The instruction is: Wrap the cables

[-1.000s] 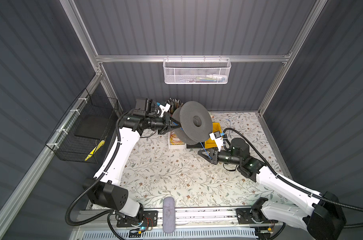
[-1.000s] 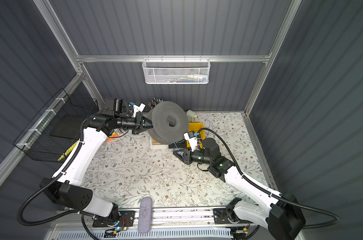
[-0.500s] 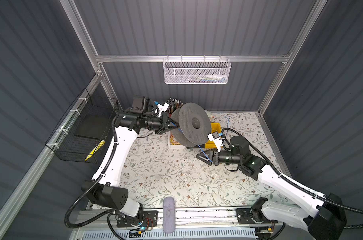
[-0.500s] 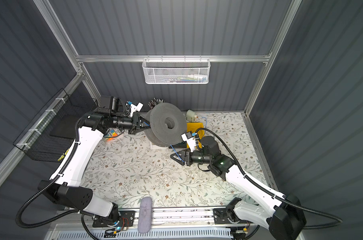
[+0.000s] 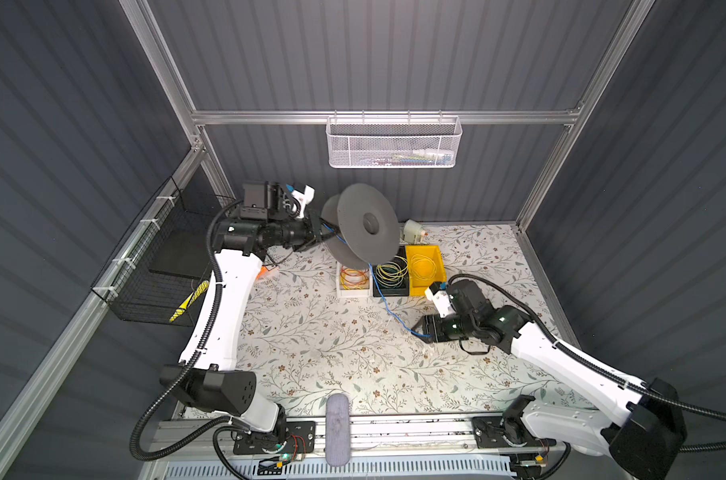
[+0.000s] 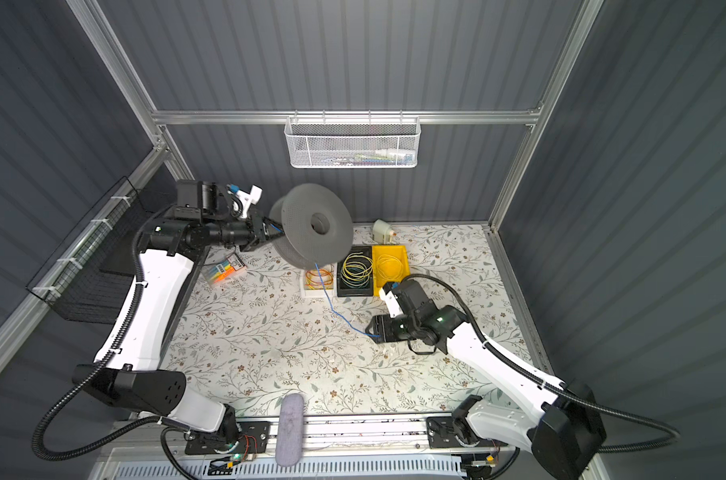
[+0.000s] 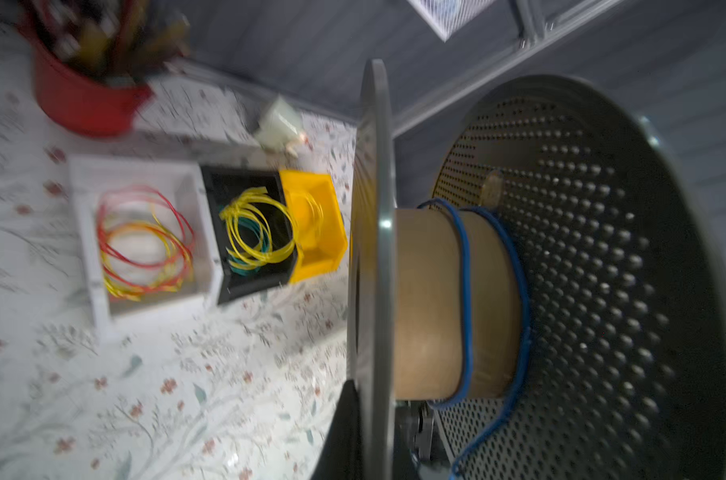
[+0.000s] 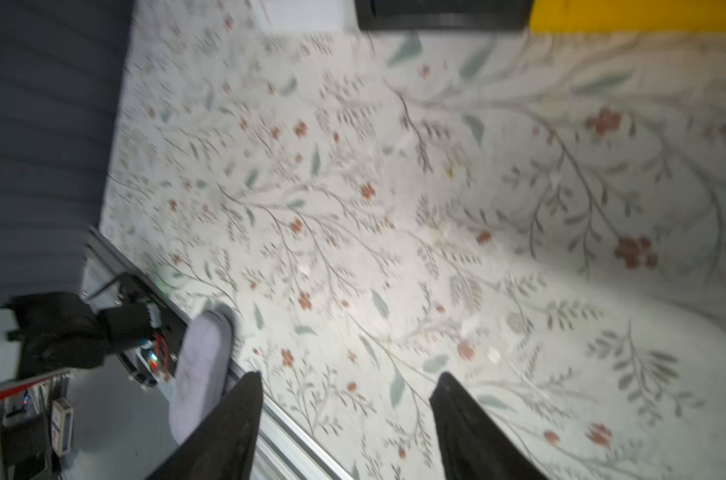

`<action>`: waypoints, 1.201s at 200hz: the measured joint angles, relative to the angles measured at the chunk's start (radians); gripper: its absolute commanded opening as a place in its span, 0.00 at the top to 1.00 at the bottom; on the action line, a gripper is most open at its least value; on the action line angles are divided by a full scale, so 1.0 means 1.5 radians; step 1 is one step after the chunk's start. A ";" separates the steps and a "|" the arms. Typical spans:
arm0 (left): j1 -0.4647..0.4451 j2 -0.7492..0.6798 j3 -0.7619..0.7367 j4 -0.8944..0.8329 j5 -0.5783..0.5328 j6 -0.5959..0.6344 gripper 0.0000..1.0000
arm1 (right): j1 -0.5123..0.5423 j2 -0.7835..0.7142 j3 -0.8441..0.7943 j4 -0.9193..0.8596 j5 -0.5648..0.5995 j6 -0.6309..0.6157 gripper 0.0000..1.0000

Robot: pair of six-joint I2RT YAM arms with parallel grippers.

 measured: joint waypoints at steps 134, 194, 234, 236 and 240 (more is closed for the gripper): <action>0.012 -0.064 -0.035 0.044 -0.063 0.078 1.00 | -0.090 -0.132 0.000 -0.071 -0.054 0.006 0.15; -0.046 -0.064 -0.066 -0.017 -0.192 0.132 1.00 | -0.159 -0.208 0.033 -0.045 -0.088 0.033 0.12; -0.105 -0.068 -0.082 -0.043 -0.227 0.168 1.00 | -0.233 -0.252 0.028 -0.037 -0.019 0.060 0.10; -0.105 -0.070 -0.085 -0.043 -0.226 0.168 1.00 | -0.241 -0.254 0.025 -0.035 -0.016 0.061 0.10; -0.105 -0.072 -0.091 -0.041 -0.225 0.170 1.00 | -0.255 -0.257 0.019 -0.028 -0.014 0.063 0.10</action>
